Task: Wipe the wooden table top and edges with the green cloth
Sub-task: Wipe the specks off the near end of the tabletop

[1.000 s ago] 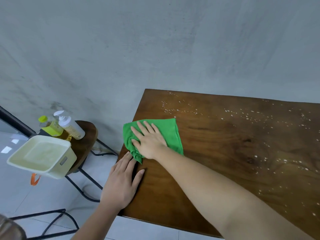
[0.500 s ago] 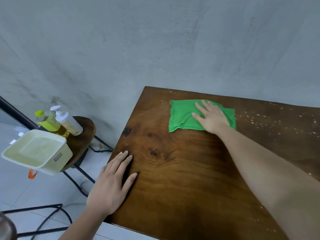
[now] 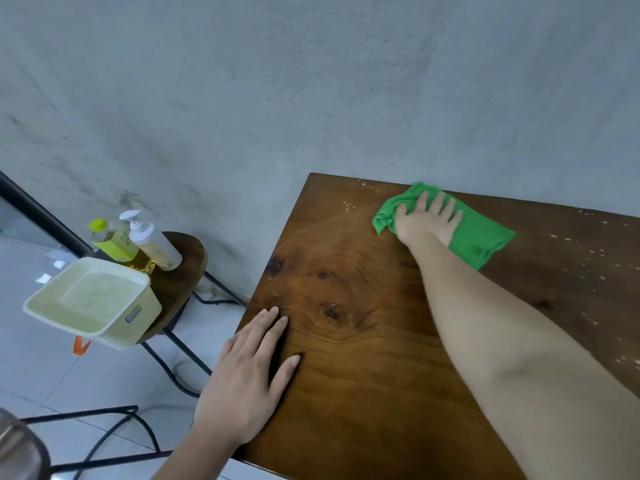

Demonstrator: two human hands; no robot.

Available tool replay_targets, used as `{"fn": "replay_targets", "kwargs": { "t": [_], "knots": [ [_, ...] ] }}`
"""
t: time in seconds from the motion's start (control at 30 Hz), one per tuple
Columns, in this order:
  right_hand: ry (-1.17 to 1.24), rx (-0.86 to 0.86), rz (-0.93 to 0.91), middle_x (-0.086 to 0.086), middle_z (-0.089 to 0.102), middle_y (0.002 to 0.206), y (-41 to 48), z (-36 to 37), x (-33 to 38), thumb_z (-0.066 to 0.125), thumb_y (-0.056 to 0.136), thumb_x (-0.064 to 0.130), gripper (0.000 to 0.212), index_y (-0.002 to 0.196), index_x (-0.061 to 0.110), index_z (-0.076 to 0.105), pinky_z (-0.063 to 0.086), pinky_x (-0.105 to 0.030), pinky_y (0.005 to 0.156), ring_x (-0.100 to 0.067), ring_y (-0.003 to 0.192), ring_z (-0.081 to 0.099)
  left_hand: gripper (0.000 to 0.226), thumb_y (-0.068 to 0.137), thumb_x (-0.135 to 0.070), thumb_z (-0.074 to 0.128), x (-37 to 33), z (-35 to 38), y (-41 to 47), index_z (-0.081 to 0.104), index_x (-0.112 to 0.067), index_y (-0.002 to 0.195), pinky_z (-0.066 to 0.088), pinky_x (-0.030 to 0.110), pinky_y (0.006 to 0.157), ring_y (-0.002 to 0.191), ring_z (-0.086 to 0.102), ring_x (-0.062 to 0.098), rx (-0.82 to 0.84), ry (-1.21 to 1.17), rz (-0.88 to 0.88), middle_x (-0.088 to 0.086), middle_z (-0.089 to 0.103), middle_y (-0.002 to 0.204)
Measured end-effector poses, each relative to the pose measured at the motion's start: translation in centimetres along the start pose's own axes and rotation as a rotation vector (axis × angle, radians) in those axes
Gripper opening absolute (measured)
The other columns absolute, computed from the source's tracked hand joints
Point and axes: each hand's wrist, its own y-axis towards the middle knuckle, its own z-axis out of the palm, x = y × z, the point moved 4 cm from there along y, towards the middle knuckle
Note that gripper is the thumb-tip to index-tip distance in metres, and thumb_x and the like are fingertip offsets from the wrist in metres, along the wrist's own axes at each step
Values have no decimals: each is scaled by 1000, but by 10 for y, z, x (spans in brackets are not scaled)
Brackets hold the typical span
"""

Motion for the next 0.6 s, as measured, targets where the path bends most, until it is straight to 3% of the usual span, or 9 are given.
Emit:
{"fn": "replay_targets", "kwargs": {
  "t": [0.33,0.6],
  "knots": [
    [-113,76,-635,-4,-11,184,-70,27,162,5,107,74,79,176,36,-2,-6,-59,135,-32,170,-10,78,107,-81,12,0,-1,1,21,-43,174,5,29,134,167,1,-2,-19,-8,13,-24,10,182],
    [-160,129,-1032,7,-10,184,-149,50,151,7,105,83,79,175,46,4,-7,-49,137,-17,170,-13,76,108,-81,13,0,-2,-2,21,-44,174,7,30,135,167,4,-2,-15,-19,23,-24,12,182]
  ]
}}
